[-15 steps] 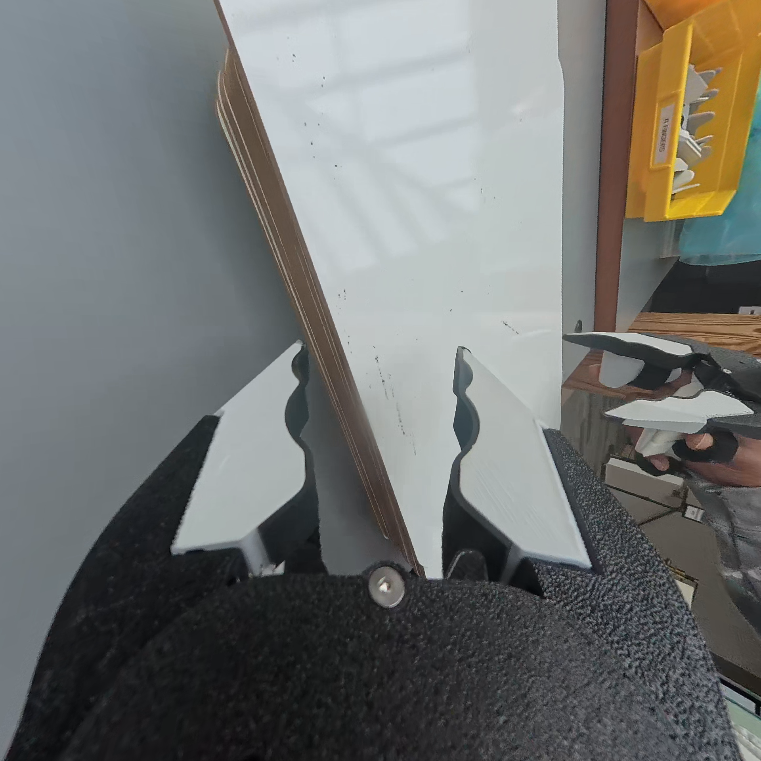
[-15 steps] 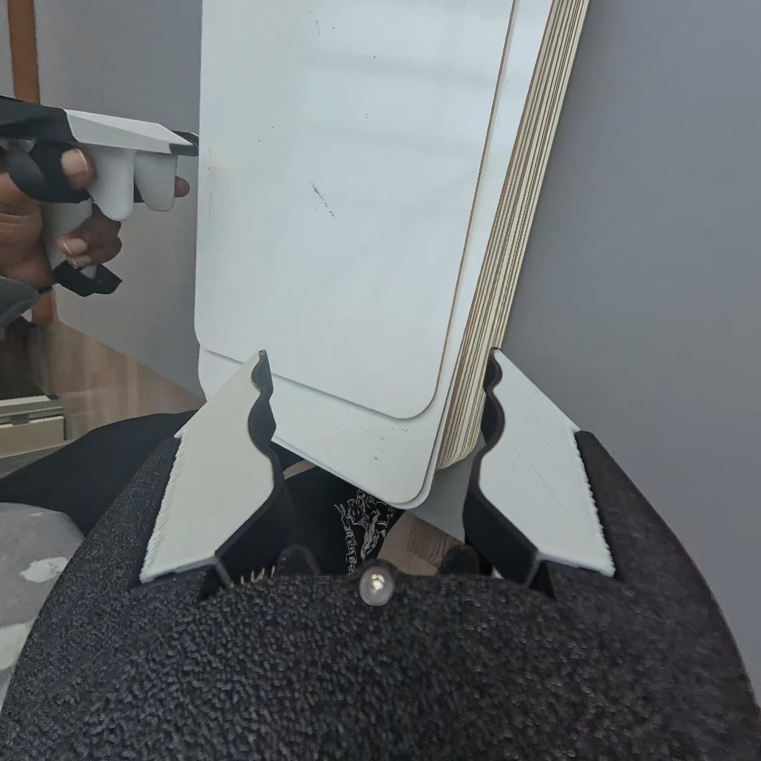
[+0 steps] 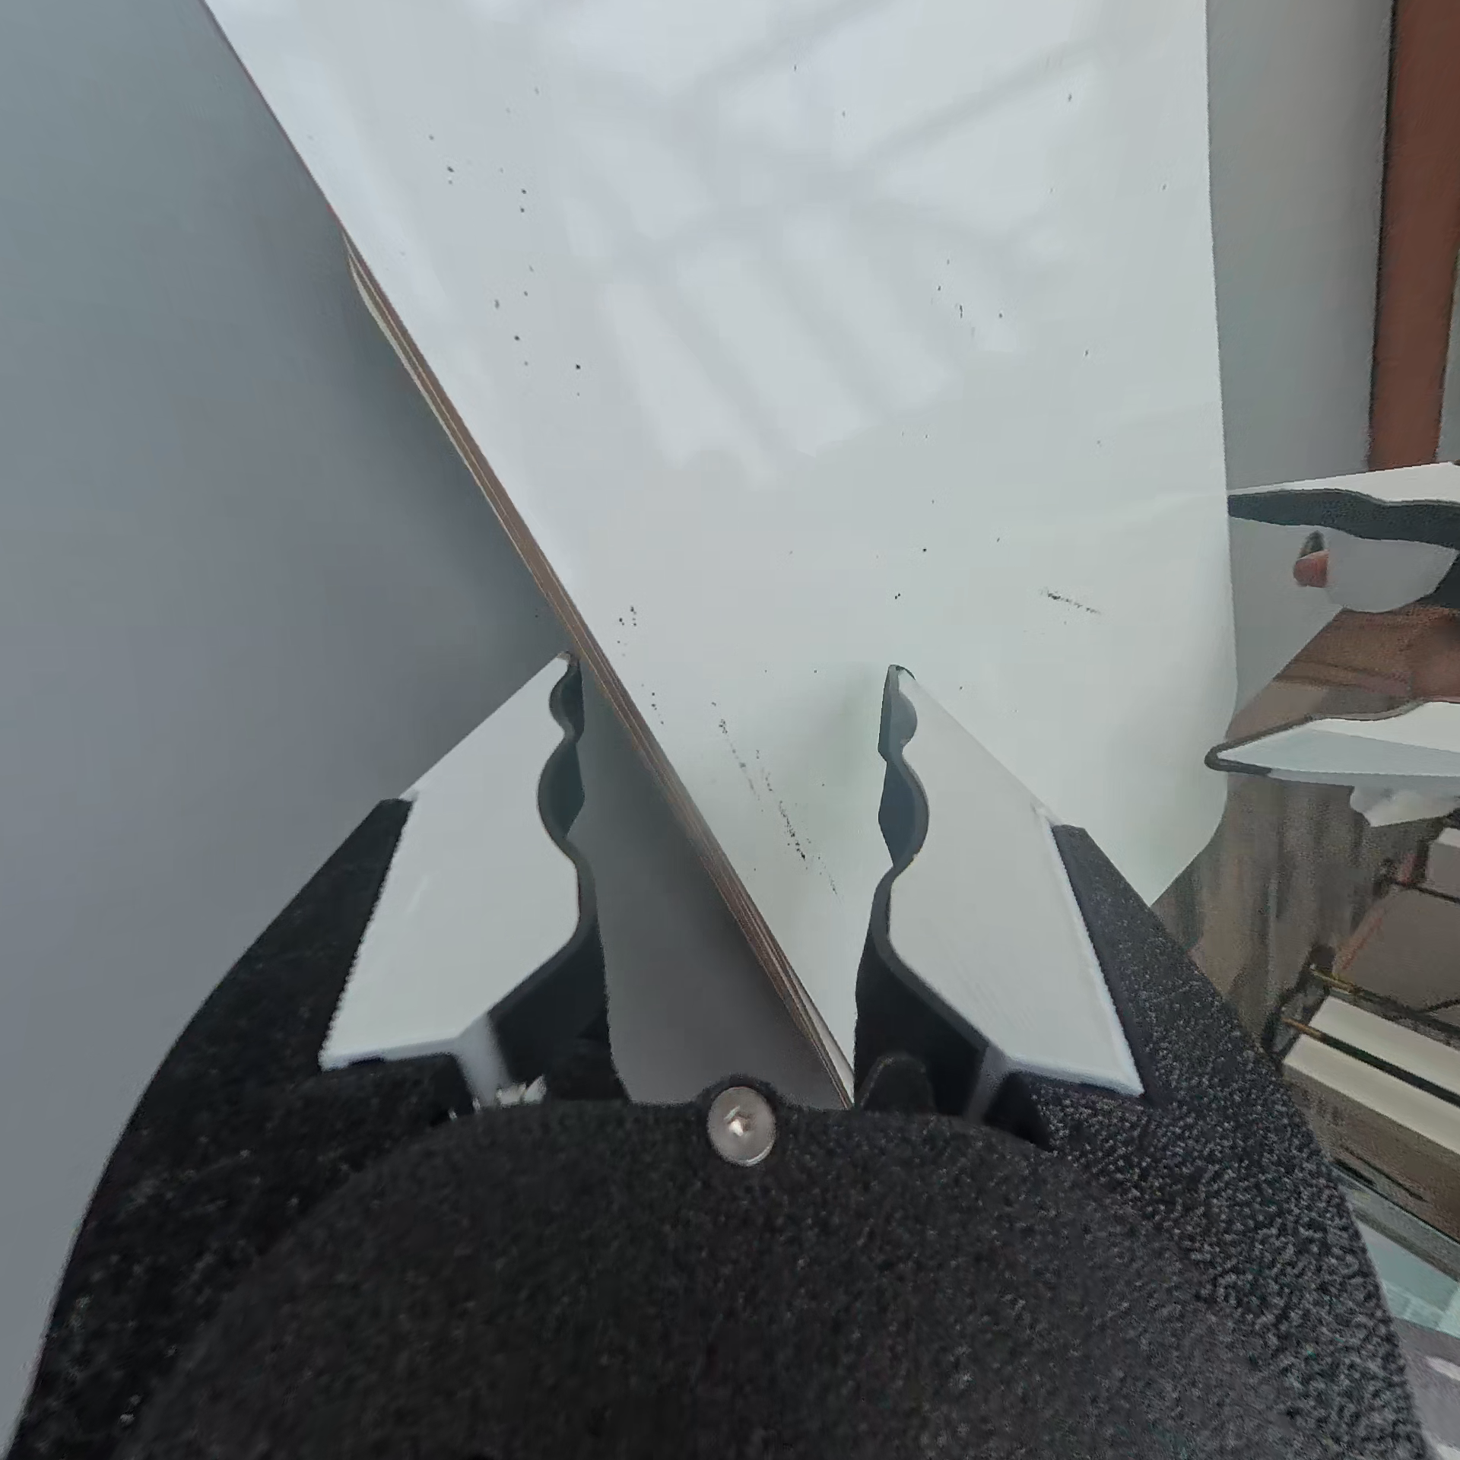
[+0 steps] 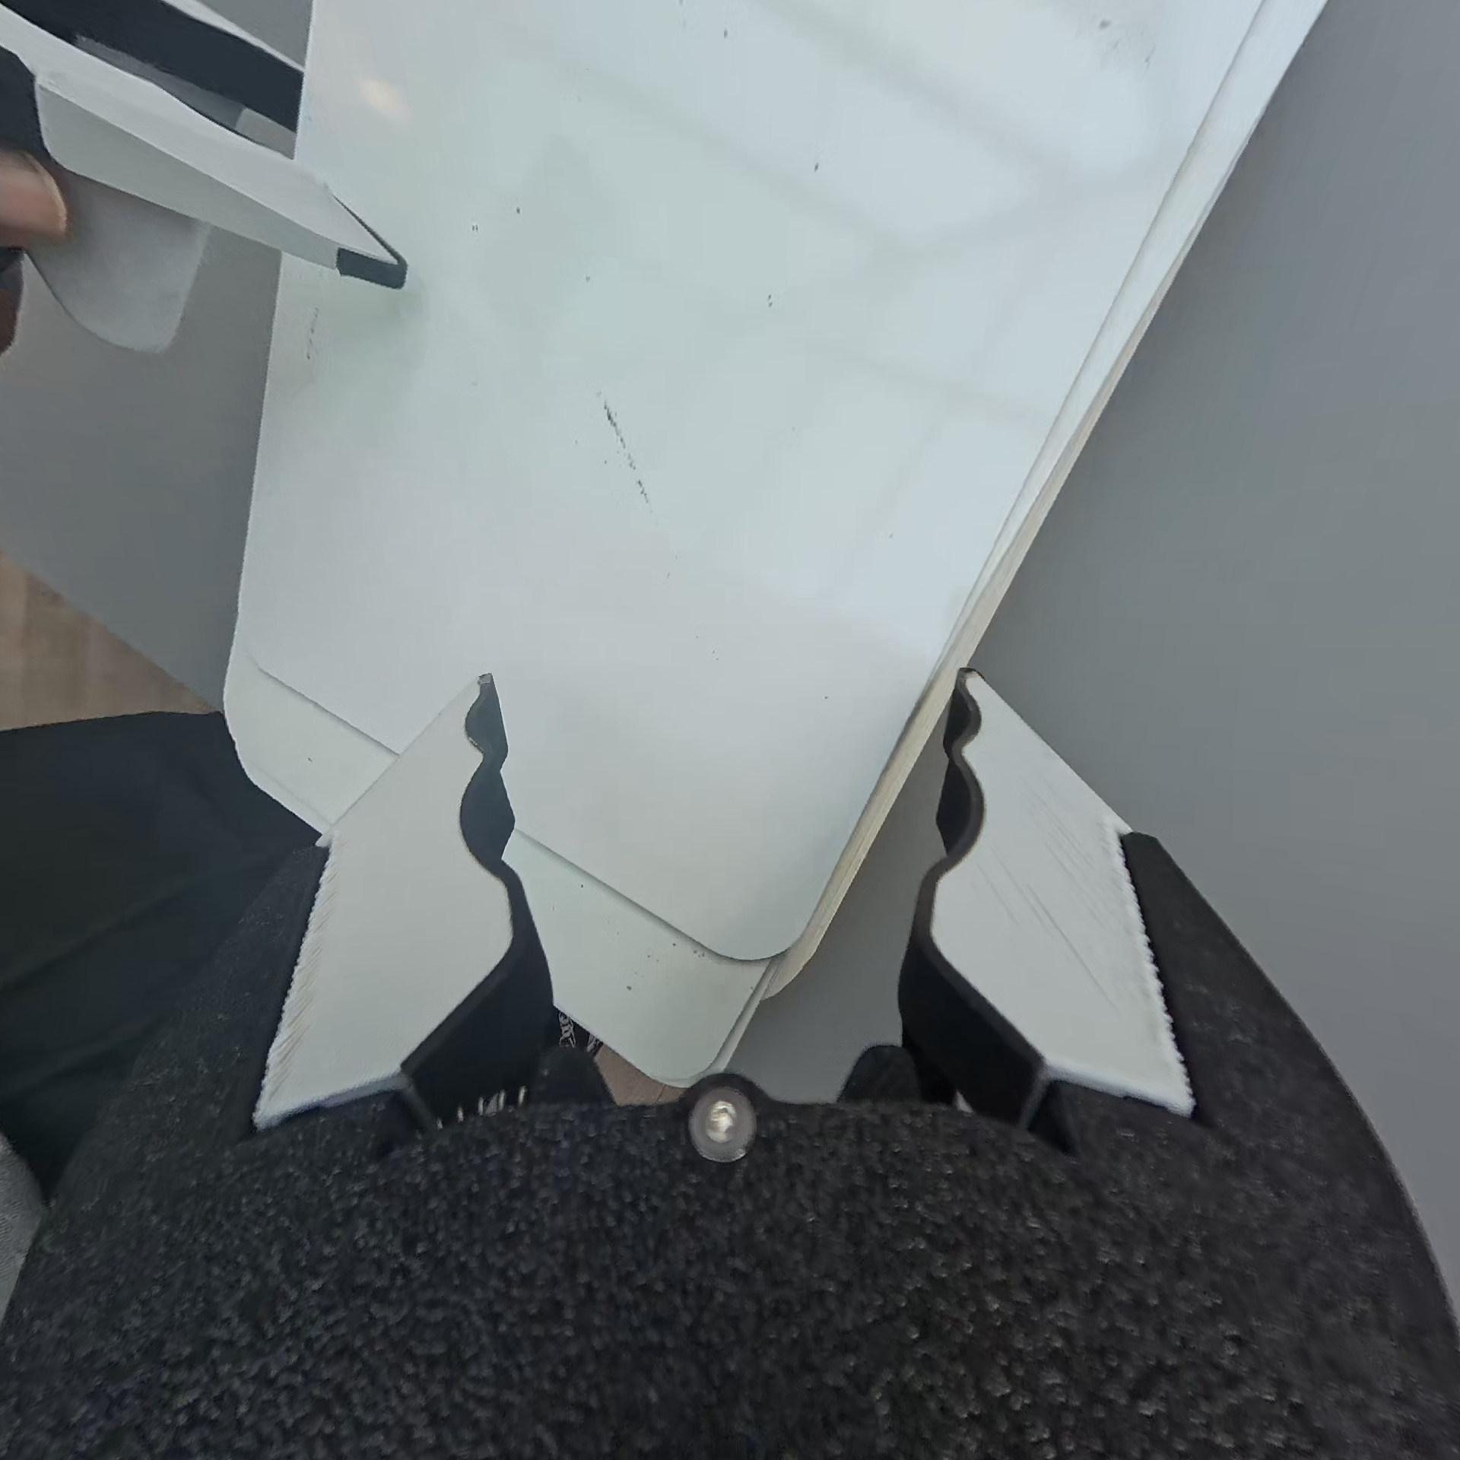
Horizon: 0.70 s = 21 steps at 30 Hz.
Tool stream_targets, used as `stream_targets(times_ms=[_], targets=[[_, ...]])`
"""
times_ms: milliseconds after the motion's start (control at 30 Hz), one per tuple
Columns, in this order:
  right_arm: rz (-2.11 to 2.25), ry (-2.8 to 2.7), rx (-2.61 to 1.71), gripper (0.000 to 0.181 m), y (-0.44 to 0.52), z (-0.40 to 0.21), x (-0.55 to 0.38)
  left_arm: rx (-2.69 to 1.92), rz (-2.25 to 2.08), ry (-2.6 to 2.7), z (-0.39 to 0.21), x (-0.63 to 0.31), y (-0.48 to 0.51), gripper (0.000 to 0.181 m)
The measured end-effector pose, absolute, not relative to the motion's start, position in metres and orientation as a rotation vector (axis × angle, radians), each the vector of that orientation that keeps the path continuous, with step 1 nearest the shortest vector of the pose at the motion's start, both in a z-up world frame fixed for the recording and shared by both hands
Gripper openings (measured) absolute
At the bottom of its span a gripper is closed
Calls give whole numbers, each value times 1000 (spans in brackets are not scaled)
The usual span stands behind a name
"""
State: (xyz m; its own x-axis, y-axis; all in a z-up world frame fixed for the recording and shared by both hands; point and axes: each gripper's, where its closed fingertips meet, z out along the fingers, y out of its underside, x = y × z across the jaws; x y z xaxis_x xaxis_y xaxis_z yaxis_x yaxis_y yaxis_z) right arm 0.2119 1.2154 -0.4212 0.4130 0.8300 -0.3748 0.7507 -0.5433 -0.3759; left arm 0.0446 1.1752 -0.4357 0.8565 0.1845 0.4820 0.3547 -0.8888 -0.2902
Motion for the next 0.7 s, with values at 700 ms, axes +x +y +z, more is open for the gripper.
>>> stream_targets(times_ms=[700], targets=[[870, -1985, -2161, 108, 1371, -419, 67, -2414, -792, -423, -416, -24, 1289, 84]])
